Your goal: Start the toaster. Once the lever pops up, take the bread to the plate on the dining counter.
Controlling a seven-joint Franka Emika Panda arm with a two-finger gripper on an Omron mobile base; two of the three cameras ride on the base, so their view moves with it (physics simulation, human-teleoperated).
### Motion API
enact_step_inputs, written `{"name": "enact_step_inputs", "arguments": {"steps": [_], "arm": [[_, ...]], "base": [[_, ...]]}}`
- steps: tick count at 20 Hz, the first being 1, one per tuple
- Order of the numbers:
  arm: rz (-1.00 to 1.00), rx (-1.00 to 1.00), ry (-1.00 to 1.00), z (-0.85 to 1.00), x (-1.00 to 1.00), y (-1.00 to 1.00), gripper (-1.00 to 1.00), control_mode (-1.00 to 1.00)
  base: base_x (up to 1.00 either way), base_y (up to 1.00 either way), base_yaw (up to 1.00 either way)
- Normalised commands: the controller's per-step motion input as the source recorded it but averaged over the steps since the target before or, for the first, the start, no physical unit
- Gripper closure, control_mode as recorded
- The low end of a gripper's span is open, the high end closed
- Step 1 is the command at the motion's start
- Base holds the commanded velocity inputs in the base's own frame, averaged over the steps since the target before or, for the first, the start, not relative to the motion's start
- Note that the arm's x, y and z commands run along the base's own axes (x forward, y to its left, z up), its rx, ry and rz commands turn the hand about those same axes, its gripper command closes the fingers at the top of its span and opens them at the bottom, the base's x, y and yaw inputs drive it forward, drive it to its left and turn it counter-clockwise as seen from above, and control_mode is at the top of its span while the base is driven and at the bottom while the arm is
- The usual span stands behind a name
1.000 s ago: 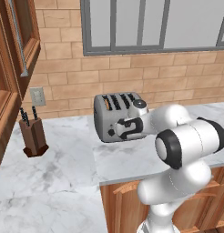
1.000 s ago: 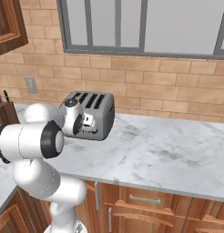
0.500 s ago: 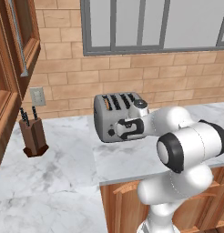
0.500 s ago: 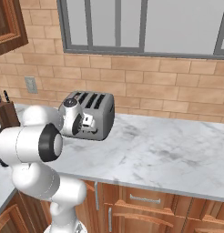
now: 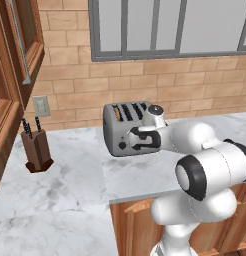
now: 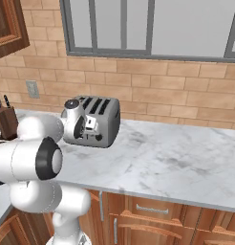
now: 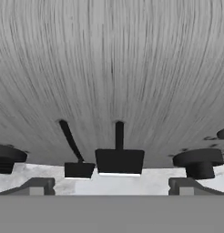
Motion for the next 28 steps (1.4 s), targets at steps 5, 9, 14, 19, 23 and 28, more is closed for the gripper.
{"name": "enact_step_inputs", "arguments": {"steps": [5,9,14,19,23,28], "arm": [[0.00,0.00,0.00,0.27,-0.04,0.00,-1.00,-1.00],[0.00,0.00,0.00,0.33,0.00,0.00,-1.00,-1.00],[0.00,0.00,-0.01,0.38,-0.01,0.00,-1.00,-1.00],[0.00,0.00,-0.09,0.35,-0.06,0.00,-1.00,-1.00],[0.00,0.00,-0.11,0.32,0.00,0.00,-1.00,-1.00],[0.00,0.00,-0.15,0.31,0.00,0.00,-1.00,-1.00]], "base": [[0.00,0.00,0.00],[0.00,0.00,0.00],[0.00,0.00,0.00],[0.00,0.00,0.00],[0.00,0.00,0.00],[0.00,0.00,0.00]]}}
